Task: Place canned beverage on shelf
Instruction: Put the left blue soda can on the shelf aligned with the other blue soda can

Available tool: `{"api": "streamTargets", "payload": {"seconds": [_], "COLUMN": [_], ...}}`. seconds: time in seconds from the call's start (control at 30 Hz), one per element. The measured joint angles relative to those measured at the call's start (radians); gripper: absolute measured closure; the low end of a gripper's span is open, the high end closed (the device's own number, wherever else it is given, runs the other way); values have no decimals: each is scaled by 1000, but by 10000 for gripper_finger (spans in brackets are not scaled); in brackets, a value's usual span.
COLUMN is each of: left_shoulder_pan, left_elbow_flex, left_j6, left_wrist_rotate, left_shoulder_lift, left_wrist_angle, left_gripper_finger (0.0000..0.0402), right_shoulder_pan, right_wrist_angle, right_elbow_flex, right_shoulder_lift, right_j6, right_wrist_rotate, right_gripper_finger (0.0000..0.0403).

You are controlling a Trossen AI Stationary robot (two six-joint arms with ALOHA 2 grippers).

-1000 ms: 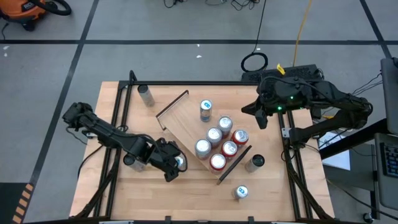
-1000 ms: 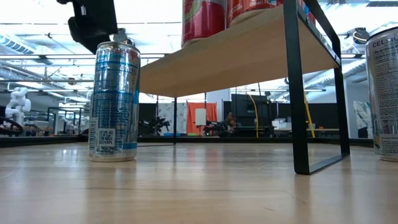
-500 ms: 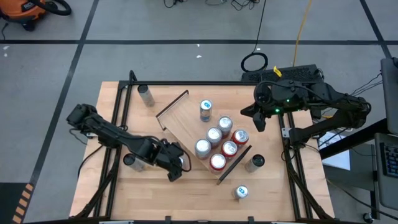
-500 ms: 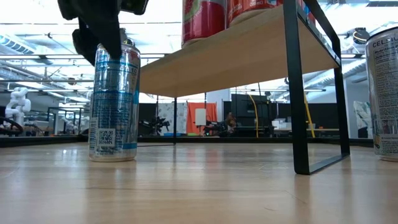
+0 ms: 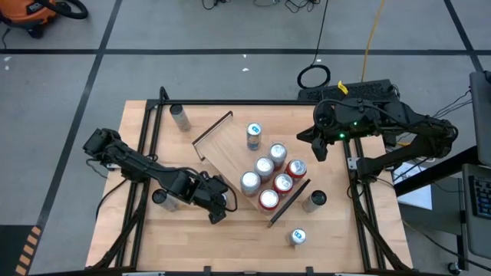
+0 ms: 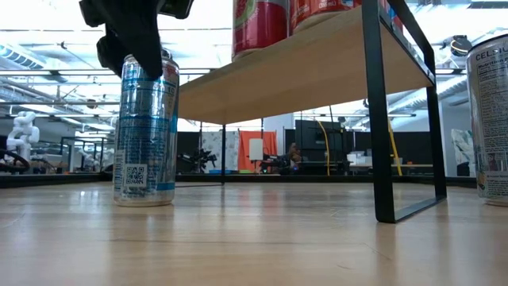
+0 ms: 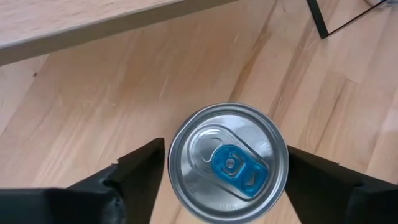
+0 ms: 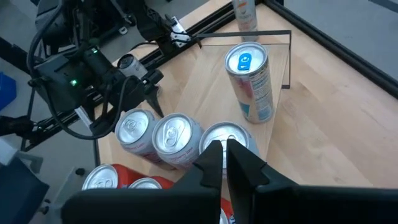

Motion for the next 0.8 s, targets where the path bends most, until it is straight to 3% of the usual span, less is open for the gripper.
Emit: {"api": "streamTargets", "payload": {"seconds": [0.3, 0.6, 0.8], "left_shoulder_pan": [0, -1, -10], "left_elbow_flex": [0, 5, 82], "left_j6": [3, -59, -111], "left_wrist_rotate": [22, 90, 103], "left_shoulder_lift": [0, -43, -105], "left_wrist_angle": [0, -11, -42], "left_gripper_finger": [164, 172, 173], "right_shoulder_pan": [0, 1, 54], "right_wrist_angle": [0, 18, 158], "right_elbow_flex": [0, 0, 0], "right_shoulder_lift": [0, 0, 0], "right_j6": [-5, 42, 53], "right_wrist_rotate": [0, -2, 5], "right_gripper_finger": [403, 403, 401]}}
